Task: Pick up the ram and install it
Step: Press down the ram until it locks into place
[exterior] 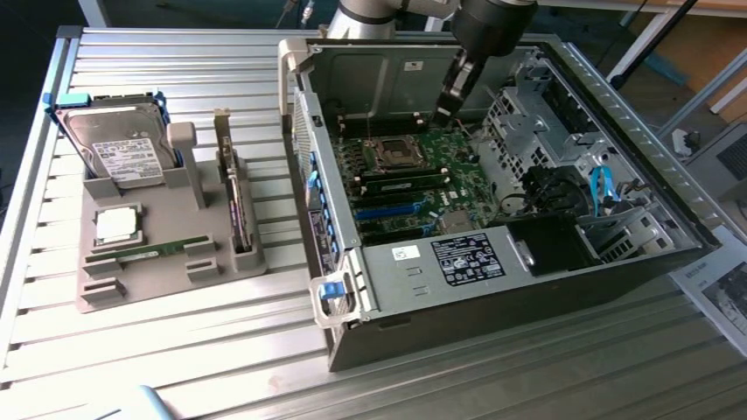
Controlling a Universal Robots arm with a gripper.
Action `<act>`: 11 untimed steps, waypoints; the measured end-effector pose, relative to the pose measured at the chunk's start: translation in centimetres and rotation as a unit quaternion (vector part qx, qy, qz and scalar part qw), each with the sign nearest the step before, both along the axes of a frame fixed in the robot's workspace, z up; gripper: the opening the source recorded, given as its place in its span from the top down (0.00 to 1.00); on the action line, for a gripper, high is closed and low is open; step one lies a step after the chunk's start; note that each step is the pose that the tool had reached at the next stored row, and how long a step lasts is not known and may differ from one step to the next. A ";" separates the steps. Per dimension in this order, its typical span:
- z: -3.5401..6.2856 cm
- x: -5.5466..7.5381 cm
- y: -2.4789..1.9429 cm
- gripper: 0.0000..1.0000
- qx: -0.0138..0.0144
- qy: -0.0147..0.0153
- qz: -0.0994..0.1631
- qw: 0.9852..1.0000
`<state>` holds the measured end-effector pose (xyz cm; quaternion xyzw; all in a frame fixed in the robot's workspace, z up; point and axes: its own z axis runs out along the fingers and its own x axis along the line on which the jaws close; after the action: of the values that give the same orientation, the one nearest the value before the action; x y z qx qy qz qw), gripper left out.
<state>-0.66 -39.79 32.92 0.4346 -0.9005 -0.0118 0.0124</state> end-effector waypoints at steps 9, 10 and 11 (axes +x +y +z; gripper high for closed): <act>0.00 0.0 0.00 0.90 0.000 0.000 -0.090 0.996; 0.00 0.0 0.00 0.90 0.000 0.000 -0.111 0.994; 0.00 0.0 0.00 0.90 0.000 0.000 -0.124 0.992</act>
<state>-0.66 -39.79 32.92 0.3192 -0.9475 -0.0133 0.0108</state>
